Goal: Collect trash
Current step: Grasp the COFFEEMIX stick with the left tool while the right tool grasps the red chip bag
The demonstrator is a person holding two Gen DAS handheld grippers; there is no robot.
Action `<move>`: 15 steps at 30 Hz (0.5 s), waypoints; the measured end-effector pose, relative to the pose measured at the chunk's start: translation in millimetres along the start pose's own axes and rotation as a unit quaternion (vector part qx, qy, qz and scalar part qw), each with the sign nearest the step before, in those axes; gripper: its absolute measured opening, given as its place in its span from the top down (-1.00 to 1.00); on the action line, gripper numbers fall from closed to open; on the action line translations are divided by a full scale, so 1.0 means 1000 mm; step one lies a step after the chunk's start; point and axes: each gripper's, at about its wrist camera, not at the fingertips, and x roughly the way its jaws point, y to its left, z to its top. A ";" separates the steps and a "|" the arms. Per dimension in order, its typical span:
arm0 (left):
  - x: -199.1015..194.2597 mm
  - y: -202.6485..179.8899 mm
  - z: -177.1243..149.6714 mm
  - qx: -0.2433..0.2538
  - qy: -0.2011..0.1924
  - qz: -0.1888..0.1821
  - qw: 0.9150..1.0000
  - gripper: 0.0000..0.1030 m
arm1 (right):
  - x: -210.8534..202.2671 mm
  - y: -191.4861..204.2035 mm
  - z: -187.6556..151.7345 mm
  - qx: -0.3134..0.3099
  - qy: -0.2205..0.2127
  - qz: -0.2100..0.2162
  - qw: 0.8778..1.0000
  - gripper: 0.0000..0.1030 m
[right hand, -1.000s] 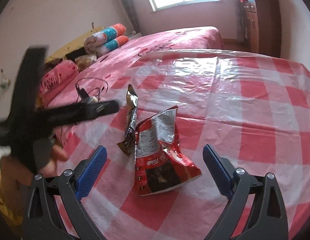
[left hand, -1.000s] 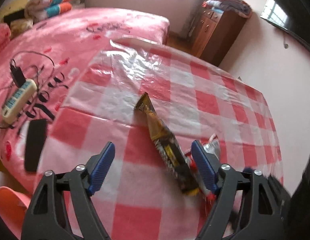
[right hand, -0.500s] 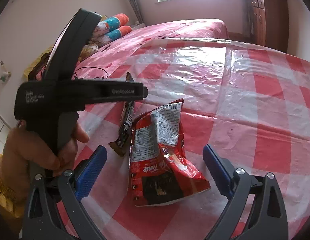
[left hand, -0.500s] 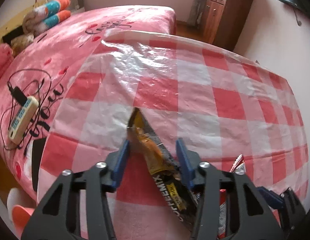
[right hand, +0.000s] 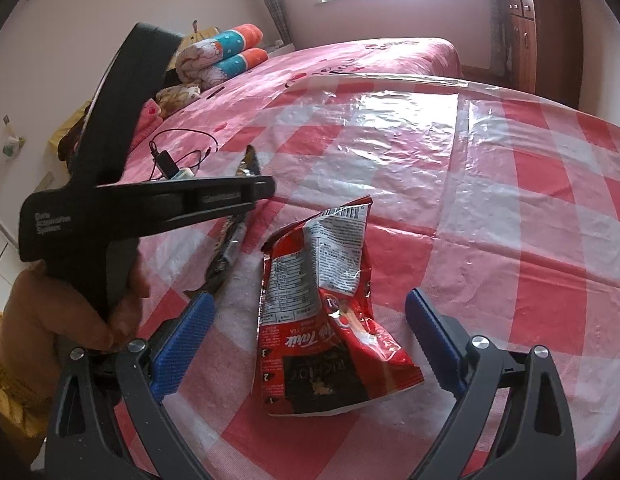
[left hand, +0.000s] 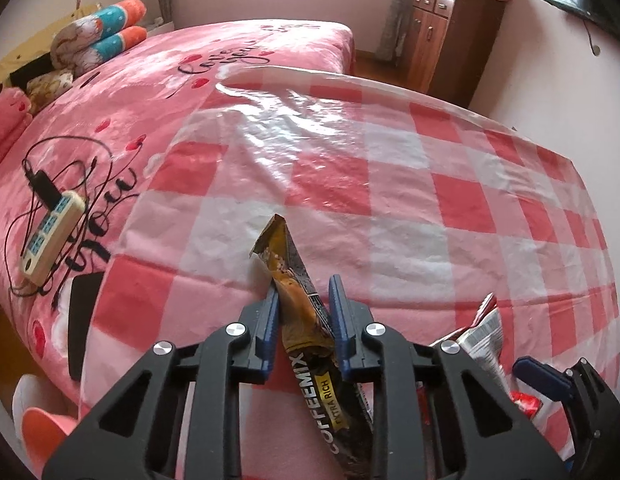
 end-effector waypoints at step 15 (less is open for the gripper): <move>-0.043 0.039 -0.045 -0.060 0.001 0.010 0.998 0.58 | 0.004 0.011 -0.001 -0.033 0.007 -0.015 0.999 -0.47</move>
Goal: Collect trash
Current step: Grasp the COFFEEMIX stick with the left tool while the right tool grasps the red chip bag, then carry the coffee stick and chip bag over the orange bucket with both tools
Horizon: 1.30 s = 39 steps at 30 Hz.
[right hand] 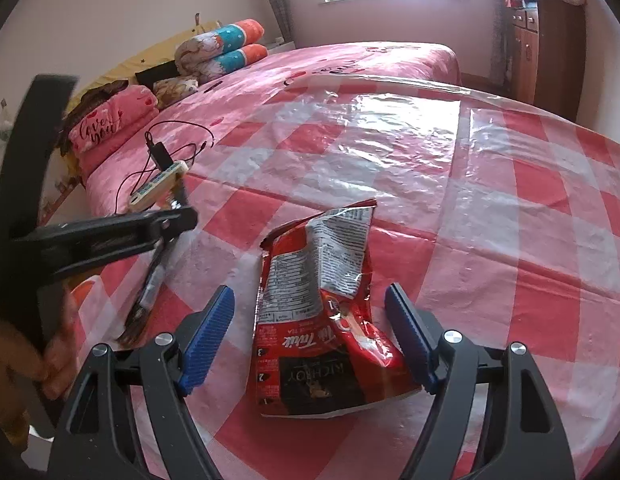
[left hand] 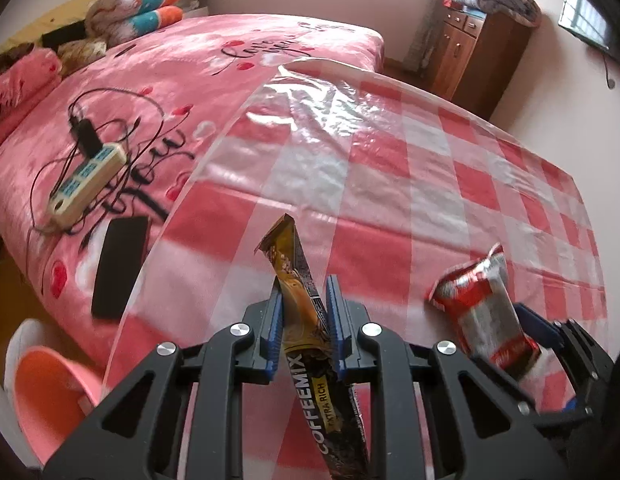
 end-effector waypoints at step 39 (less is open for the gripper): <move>-0.088 0.104 -0.086 -0.086 -0.055 -0.096 0.990 0.58 | -0.039 -0.006 -0.010 0.066 -0.077 0.063 0.993 0.15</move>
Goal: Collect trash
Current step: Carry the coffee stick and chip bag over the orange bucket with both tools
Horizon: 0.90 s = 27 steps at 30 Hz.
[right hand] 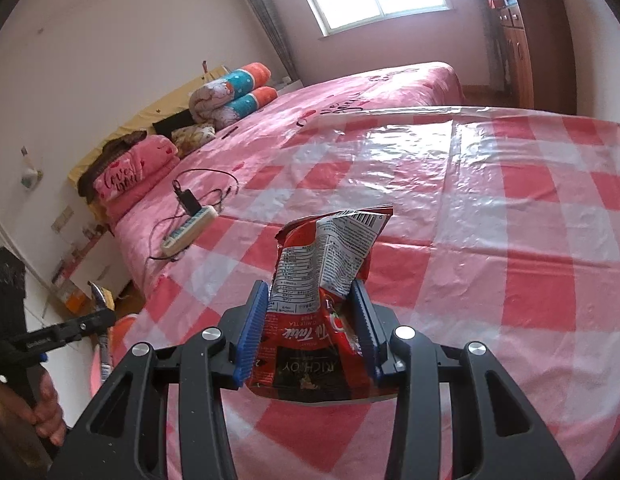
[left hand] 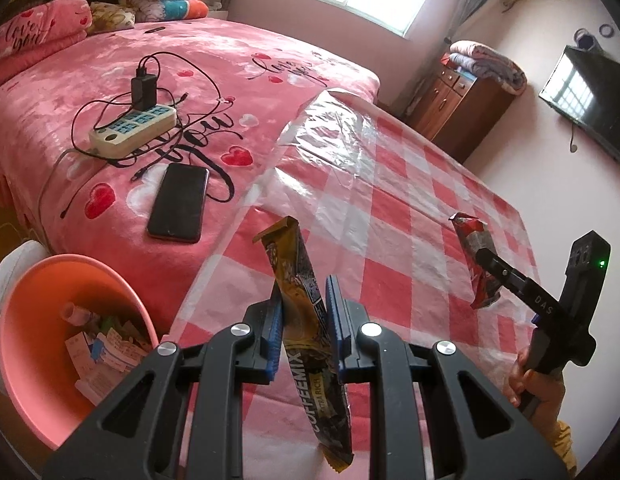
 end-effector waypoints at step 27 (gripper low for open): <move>-0.065 0.087 -0.001 -0.067 -0.065 -0.032 0.995 0.59 | 0.036 0.157 -0.029 -0.079 0.099 0.129 0.984 0.15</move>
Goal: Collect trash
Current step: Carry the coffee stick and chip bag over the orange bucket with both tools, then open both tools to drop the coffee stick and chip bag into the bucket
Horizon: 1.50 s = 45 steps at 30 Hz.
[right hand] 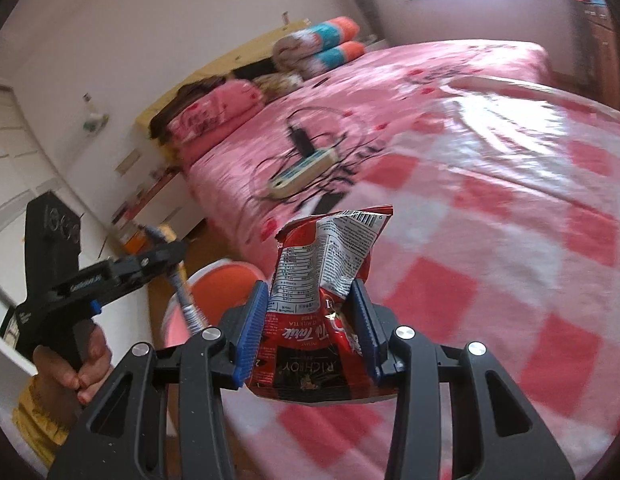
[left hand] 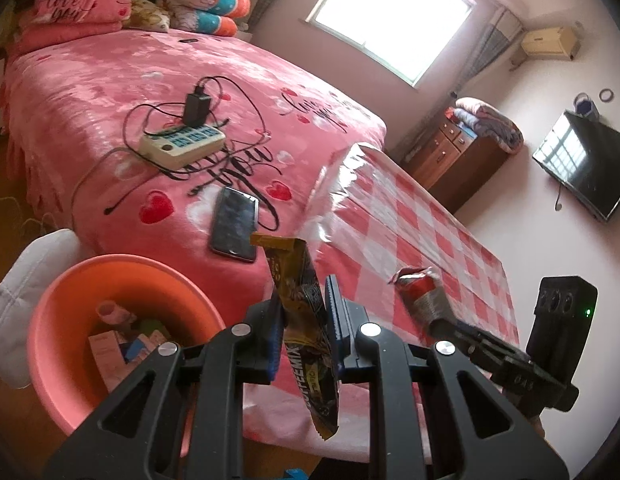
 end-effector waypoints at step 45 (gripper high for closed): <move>-0.018 0.109 -0.019 0.009 -0.028 0.182 0.983 -0.64 | 0.058 0.089 -0.007 -0.118 -0.006 -0.034 0.992 -0.73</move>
